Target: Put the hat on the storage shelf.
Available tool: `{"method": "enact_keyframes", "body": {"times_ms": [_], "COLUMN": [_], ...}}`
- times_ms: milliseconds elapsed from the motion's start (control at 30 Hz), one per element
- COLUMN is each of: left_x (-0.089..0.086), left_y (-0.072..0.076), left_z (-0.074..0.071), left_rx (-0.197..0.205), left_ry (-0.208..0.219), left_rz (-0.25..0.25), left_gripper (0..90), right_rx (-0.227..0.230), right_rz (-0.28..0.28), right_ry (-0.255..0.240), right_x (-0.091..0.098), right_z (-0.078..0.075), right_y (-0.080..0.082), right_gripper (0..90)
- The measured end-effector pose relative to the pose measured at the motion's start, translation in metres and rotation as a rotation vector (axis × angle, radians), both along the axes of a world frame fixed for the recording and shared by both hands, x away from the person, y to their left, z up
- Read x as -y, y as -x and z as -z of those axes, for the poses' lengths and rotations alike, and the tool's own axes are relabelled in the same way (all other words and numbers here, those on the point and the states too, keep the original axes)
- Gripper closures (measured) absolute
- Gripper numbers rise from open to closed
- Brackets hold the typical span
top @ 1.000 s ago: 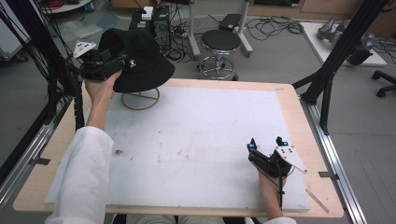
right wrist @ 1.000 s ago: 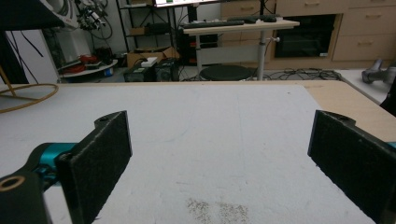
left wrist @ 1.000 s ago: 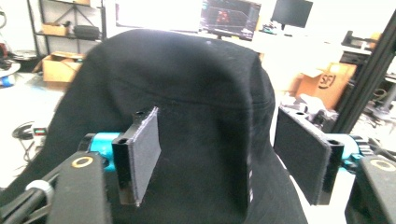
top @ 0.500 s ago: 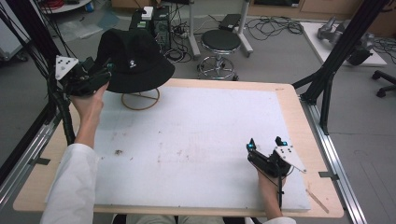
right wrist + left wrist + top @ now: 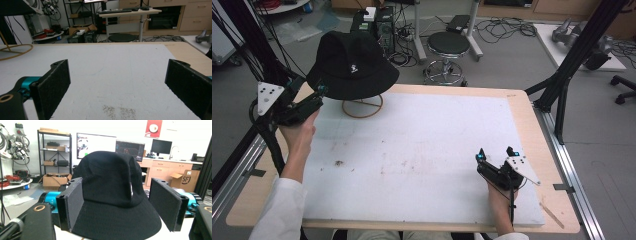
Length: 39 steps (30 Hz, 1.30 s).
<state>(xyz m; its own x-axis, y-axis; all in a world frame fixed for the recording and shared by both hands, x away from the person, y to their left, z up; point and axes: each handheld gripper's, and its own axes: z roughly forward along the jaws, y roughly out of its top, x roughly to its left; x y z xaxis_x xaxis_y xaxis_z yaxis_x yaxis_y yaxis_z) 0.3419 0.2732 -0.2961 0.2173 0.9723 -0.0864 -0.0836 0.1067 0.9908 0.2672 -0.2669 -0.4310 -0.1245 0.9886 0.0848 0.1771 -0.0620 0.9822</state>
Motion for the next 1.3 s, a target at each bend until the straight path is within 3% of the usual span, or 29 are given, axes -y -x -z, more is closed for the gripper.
{"method": "enact_keyframes", "body": {"times_ms": [333,667,933,1300], "left_x": [-0.004,-0.002,0.001,0.000], "left_y": [0.016,0.034,0.044,0.053], "left_z": [0.020,0.045,0.072,0.097], "left_rx": [0.021,0.010,-0.037,-0.048], "left_ry": [0.013,0.008,-0.014,-0.020], "left_rz": [-0.001,0.013,0.022,0.013], "left_gripper": [24.8,23.2,20.8,20.7], "right_rx": [-0.005,0.001,-0.004,-0.004], "right_rz": [-0.001,-0.001,-0.004,-0.004], "right_ry": [0.000,0.010,0.004,0.003], "right_x": [-0.001,-0.001,-0.002,-0.002], "right_z": [0.000,0.001,0.001,0.001], "right_y": [0.000,0.000,0.000,0.000], "right_gripper": [5.2,5.2,5.2,5.3]}}
